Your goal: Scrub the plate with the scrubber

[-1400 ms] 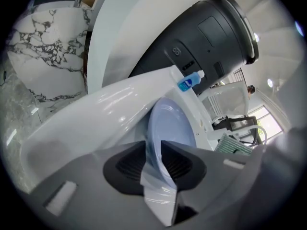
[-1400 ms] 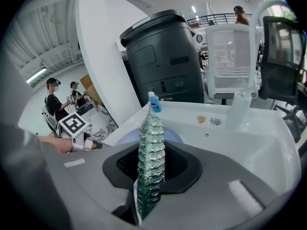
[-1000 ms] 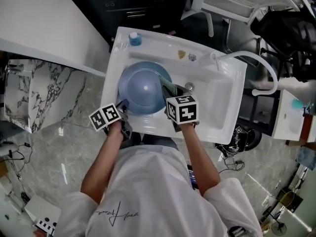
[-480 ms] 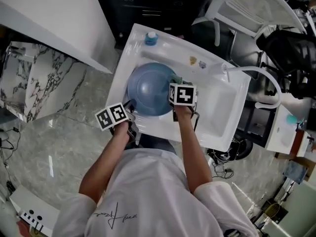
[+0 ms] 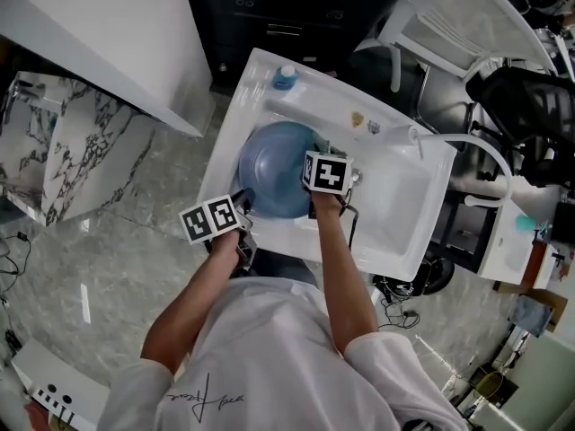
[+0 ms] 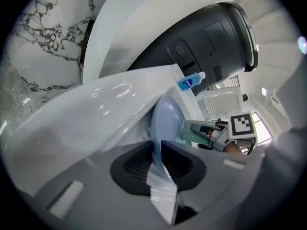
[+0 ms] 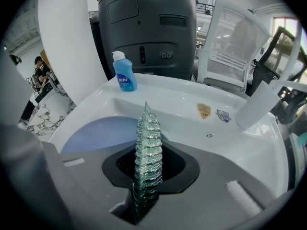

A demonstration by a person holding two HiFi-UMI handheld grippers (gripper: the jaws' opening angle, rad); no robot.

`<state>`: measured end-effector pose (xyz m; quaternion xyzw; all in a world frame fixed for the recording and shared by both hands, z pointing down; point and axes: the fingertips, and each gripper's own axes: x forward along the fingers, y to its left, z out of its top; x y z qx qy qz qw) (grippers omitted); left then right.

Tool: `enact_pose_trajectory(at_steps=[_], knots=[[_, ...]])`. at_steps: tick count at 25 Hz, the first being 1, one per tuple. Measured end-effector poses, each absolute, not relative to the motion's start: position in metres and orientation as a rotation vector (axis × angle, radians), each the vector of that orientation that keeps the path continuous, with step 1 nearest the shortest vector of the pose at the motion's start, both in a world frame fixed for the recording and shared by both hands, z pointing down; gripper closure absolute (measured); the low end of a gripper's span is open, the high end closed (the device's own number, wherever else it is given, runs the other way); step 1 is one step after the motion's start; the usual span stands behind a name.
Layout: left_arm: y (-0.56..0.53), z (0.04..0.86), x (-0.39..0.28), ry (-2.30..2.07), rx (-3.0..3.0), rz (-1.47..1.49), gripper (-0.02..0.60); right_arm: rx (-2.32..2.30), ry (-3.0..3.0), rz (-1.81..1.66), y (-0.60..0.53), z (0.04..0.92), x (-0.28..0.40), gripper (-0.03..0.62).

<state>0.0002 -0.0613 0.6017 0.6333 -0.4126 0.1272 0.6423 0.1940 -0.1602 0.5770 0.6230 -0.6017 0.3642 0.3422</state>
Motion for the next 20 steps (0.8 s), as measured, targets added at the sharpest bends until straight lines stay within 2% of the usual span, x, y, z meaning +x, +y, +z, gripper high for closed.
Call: enact_pose_trajectory(at_steps=[20], knots=[[-0.059, 0.601, 0.000, -0.914, 1.429, 0.273, 0.477, 1.456, -1.705, 0.879, -0.187, 0.583, 0.137, 0.534]])
